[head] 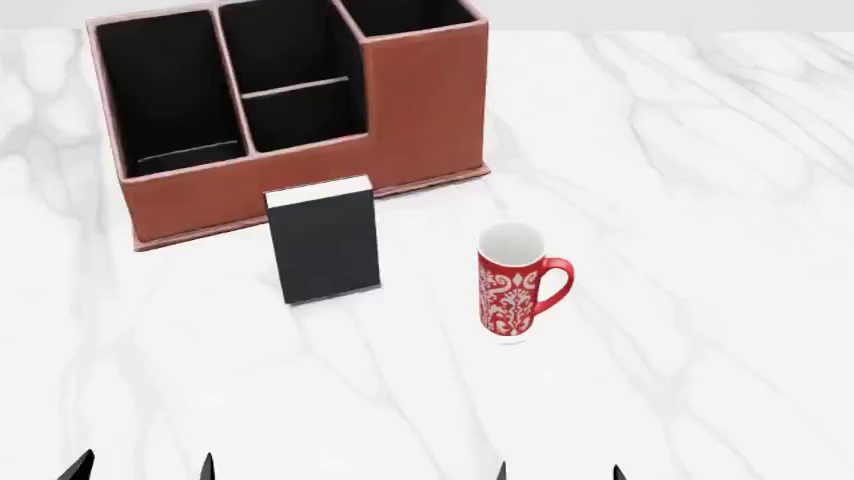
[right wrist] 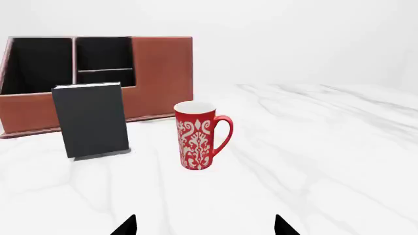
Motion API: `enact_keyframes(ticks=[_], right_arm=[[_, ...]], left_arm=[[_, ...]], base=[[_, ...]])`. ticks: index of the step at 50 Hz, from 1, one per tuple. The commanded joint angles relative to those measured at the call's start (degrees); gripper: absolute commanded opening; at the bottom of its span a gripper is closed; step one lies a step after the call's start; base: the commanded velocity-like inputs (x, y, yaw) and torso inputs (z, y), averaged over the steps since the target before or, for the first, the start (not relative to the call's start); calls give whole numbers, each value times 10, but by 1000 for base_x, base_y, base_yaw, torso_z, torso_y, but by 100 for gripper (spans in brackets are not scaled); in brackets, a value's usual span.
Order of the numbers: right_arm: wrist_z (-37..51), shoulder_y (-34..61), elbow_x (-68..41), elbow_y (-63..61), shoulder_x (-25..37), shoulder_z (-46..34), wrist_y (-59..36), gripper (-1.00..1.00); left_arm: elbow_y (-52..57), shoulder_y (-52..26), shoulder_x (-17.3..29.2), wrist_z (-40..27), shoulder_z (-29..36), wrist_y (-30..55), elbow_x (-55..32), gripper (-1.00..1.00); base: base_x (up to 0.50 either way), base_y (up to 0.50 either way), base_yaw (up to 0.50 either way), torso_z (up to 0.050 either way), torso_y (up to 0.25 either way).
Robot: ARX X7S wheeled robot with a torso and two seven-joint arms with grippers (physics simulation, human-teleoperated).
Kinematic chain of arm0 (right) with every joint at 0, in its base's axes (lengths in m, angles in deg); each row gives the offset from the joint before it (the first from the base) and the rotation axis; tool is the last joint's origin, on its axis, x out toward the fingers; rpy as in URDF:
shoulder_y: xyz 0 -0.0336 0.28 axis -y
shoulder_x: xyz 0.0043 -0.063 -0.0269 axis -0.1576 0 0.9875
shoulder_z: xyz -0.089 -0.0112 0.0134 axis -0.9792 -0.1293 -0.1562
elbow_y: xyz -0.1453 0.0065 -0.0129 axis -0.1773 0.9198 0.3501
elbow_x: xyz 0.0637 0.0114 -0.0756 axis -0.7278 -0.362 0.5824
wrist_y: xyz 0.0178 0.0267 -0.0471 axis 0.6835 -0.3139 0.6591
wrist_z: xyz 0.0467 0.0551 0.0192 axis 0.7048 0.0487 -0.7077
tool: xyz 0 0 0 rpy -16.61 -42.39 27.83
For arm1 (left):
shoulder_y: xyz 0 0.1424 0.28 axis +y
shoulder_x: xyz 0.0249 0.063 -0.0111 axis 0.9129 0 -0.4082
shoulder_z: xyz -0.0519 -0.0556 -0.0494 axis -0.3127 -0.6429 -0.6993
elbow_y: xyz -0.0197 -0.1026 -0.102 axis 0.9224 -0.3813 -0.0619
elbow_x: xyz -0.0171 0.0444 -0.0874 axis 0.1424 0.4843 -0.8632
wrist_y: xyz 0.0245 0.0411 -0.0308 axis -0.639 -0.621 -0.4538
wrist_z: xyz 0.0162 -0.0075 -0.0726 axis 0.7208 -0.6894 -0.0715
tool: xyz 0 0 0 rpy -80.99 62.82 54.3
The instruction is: Pick up the book and place it in the front compartment of the caddy.
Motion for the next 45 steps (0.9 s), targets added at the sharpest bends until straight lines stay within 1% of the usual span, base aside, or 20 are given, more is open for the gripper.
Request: enact_keyframes(ticks=[1,5,6,7,8,9,10,14,17,19,22,24,29,31,32,35,37,38,39,45], right_arm=[[11,2,-14,3,8,-8,1,100],[23,6,-25,7,17,-17,-1,100],[19,54,-15,172,6,-7,140,100],[21,4,-12,86,14,-18,54,100],[24,2,-15,2,16,-19,3,100],[28,1,-18,-2,17,-19,6,100],[30,1,-19,-4,19,-21,5,100],[45,-2,-29,-27,20,-22,11,100],[53,-3,-32,-56,25,-23,5,100],[60,-7,-33,-93,30,-24,-14,100],[66,-11,-30,-187,42,-25,-53,100],[73,-13,-30,-221,44,-24,-69,100],[83,-11,-33,-349,55,-22,-126,100],[86,-10,-32,-378,58,-23,-139,100],[91,-7,-31,-417,61,-18,-164,100],[98,-1,-41,-477,65,-10,-197,100],[102,2,-48,-495,64,-7,-208,100],[103,4,-48,-502,65,-8,-212,100],[105,6,-46,-511,67,-10,-219,100],[114,30,-57,-579,71,-17,-273,100]], left_arm=[[-1,-3,9,-11,10,2,-8,100],[-3,-6,19,-18,22,8,-17,100],[-172,-127,15,-10,19,-98,23,100],[-86,-41,10,-22,10,-12,13,100],[0,0,7,-20,8,12,18,100],[16,-2,6,-18,4,21,-15,100],[23,-1,9,-22,7,27,-21,100],[46,0,19,-35,26,30,-11,100],[103,8,20,-53,29,31,-10,100],[134,10,23,-57,38,43,-6,100],[223,16,24,-57,46,81,-22,100],[256,19,27,-63,54,98,-17,100],[379,18,36,-75,56,157,-23,100],[406,16,37,-78,50,174,-37,100],[434,13,37,-84,45,188,-40,100],[492,6,40,-96,37,234,-49,100],[509,1,36,-104,20,251,-67,100],[517,-1,37,-106,17,254,-71,100],[508,11,41,-108,22,227,-57,100],[562,8,42,-130,0,243,-73,100]], base=[[0,0,0,0,0],[0,0,0,0,0],[0,0,0,0,0],[0,0,0,0,0],[0,0,0,0,0],[0,0,0,0,0],[0,0,0,0,0],[0,0,0,0,0],[0,0,0,0,0],[0,0,0,0,0],[0,0,0,0,0],[0,0,0,0,0],[0,0,0,0,0],[0,0,0,0,0],[0,0,0,0,0],[0,0,0,0,0],[0,0,0,0,0],[0,0,0,0,0],[0,0,0,0,0],[0,0,0,0,0]])
